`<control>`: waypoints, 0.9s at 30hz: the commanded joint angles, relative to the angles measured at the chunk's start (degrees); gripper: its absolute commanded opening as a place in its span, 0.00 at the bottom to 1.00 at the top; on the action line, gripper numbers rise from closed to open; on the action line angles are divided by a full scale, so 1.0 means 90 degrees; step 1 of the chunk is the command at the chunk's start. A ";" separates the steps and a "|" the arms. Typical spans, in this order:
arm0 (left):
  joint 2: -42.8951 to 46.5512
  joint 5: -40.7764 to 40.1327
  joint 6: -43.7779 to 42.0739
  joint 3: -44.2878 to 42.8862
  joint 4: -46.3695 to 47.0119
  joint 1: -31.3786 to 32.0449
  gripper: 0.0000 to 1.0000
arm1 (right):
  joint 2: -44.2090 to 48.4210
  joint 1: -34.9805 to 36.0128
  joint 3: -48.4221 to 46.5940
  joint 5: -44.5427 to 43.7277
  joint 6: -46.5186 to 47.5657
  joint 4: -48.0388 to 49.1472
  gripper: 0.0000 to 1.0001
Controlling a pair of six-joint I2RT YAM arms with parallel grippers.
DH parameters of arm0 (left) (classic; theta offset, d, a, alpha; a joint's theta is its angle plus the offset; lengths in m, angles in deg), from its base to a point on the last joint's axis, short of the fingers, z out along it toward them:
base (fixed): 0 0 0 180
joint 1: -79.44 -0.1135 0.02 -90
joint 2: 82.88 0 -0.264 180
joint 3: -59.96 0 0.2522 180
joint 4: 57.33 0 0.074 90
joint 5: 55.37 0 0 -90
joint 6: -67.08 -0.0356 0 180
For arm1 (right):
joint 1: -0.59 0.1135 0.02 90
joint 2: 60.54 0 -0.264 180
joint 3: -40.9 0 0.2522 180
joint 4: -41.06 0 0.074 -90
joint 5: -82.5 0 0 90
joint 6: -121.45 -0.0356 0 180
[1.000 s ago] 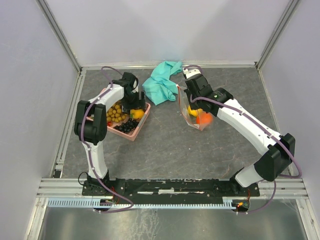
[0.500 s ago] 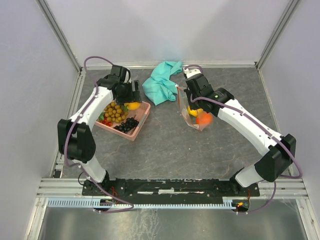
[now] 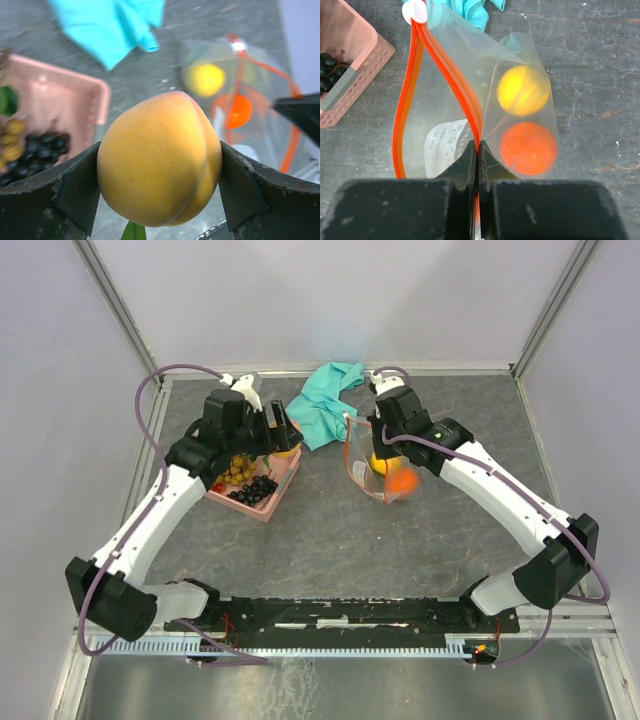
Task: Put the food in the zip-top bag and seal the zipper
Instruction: Place the fake fruit in the zipper food storage bag.
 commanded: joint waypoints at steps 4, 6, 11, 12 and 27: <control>0.0394 0.0034 0.0794 0.0054 0.1525 0.1008 0.63 | 0.0418 -0.0026 0.0086 0.0378 -0.0278 0.0544 0.02; 0.0413 -0.0010 0.0925 0.0139 0.1819 0.1188 0.62 | 0.0447 -0.0025 0.0147 0.0474 -0.0371 0.0620 0.02; 0.0386 -0.0137 0.1145 0.0415 0.2565 0.1582 0.62 | 0.0494 -0.0028 0.0274 0.0729 -0.0646 0.0816 0.01; 0.0332 -0.0202 0.1152 0.0425 0.2633 0.1663 0.62 | 0.0485 -0.0026 0.0275 0.0786 -0.0692 0.0833 0.02; -0.0571 -0.1398 0.1242 0.0446 0.2537 0.2277 0.61 | 0.0420 -0.0030 0.0289 0.1146 -0.1031 0.1007 0.02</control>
